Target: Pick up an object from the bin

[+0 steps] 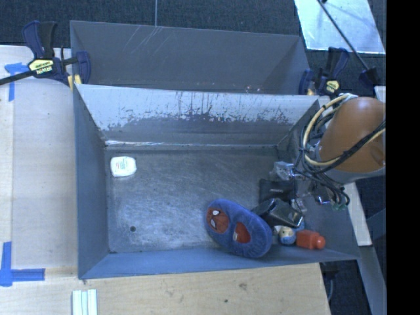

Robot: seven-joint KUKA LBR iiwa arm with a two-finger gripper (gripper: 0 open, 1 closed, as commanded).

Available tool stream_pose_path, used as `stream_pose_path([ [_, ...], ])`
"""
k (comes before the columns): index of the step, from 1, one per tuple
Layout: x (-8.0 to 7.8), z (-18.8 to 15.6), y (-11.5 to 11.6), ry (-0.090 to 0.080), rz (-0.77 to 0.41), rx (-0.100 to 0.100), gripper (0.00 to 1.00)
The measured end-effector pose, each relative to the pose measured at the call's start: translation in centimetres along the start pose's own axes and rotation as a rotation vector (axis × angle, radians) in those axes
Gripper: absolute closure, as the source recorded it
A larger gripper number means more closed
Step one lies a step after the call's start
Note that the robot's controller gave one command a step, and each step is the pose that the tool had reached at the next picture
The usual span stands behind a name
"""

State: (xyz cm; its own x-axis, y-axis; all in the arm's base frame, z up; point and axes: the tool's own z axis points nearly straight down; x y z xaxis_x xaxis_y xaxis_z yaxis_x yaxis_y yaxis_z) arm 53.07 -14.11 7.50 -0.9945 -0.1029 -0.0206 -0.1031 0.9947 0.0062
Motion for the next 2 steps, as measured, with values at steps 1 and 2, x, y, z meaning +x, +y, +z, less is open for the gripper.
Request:
stream_pose_path([
  [1,0.5,0.3,-0.5,0.012,-0.001,0.008,1.0],
  [2,-1.2,-17.3,0.7,0.008,-0.017,0.011,1.0],
])
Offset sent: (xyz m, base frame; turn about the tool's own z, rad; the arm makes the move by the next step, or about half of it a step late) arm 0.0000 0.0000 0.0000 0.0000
